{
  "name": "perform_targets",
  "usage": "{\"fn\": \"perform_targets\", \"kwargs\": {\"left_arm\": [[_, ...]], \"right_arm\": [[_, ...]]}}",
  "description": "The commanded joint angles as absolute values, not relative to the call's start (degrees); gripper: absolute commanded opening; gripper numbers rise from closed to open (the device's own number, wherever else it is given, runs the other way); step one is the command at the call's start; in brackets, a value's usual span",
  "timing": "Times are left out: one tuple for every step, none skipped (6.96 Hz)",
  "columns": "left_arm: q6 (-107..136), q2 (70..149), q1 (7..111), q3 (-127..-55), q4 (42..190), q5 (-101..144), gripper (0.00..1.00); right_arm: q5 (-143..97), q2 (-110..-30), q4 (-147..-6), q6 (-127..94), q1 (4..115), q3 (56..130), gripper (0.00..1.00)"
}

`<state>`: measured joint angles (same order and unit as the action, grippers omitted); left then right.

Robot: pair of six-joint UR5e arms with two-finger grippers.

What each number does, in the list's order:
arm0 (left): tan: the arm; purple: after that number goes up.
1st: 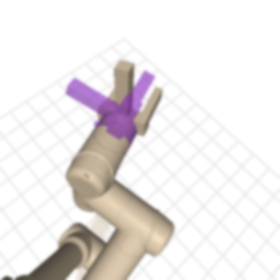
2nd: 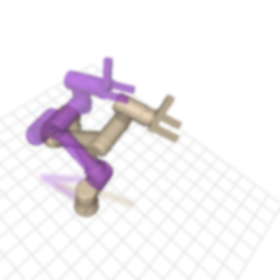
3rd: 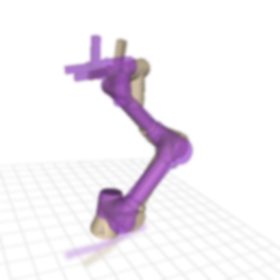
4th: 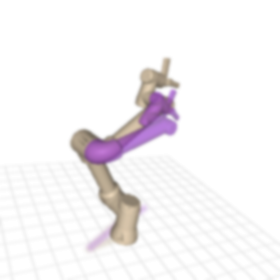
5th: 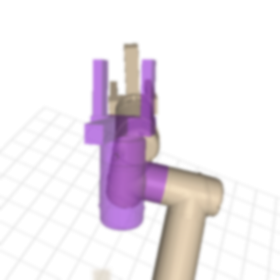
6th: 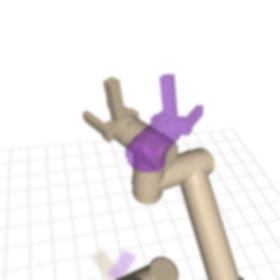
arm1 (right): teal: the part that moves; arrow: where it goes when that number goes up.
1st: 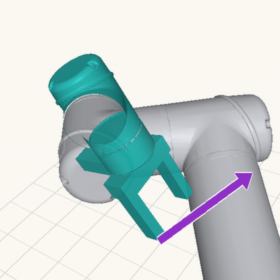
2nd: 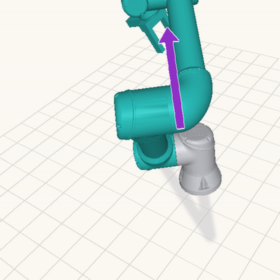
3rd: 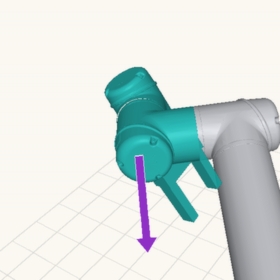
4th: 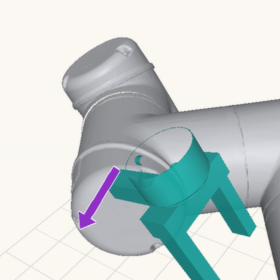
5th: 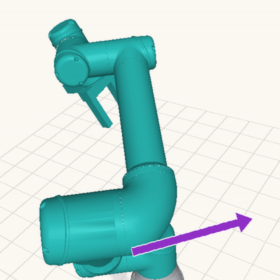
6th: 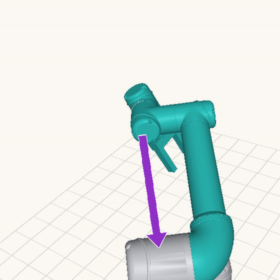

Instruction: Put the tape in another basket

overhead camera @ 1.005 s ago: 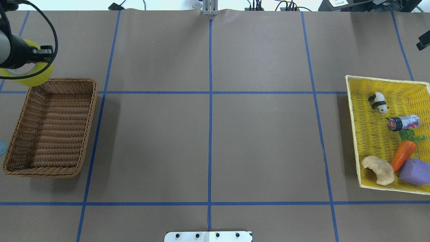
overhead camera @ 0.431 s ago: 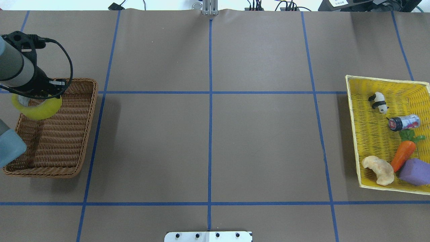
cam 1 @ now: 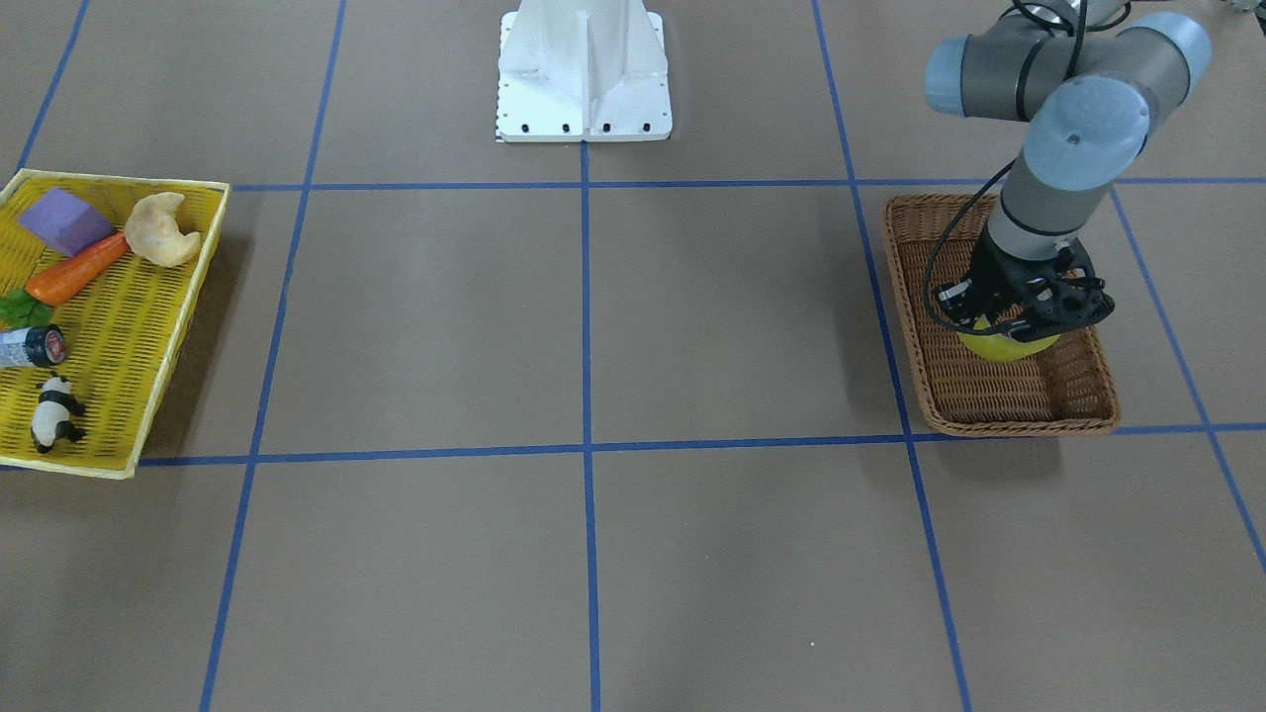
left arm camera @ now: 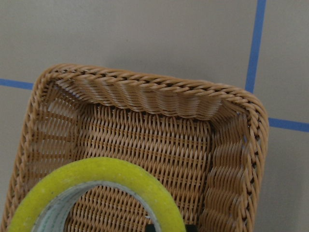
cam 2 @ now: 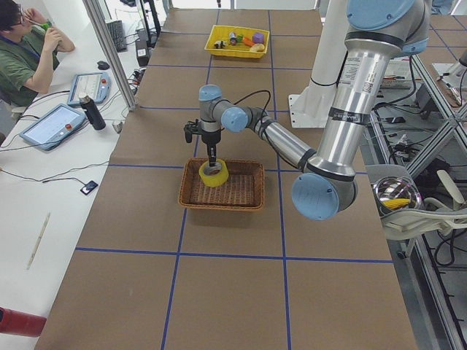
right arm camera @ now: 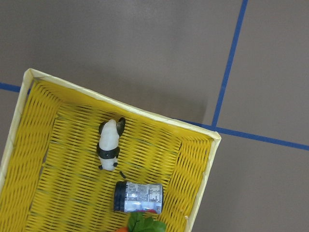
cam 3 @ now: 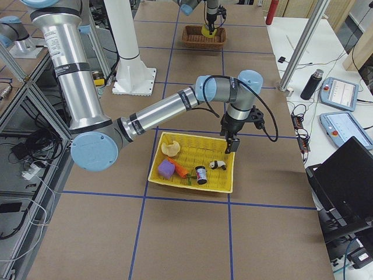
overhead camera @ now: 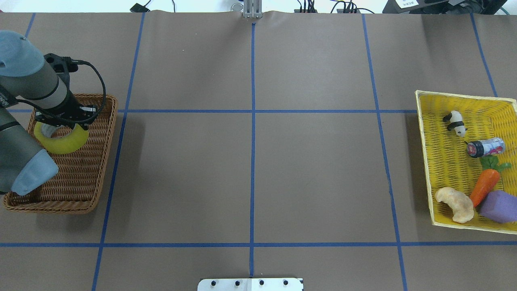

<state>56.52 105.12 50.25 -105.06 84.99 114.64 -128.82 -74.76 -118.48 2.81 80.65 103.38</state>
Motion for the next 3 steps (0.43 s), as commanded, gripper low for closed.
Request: {"fn": "perform_targets", "kwargs": {"left_arm": [[56.51,105.03,50.1,-103.28,85.08,115.4,0.0],[56.17,105.03,49.84,-101.97,85.17,115.23,0.42],[55.9,104.68,48.62,-101.78,86.04,114.79,0.98]], "right_arm": [[-129.11,-74.88,-118.39,2.81,81.47,104.85,1.0],[-128.94,-76.62,-118.3,2.81,81.39,105.55,1.0],[-129.11,-76.64,-118.74,2.81,81.39,105.64,1.0]]}}
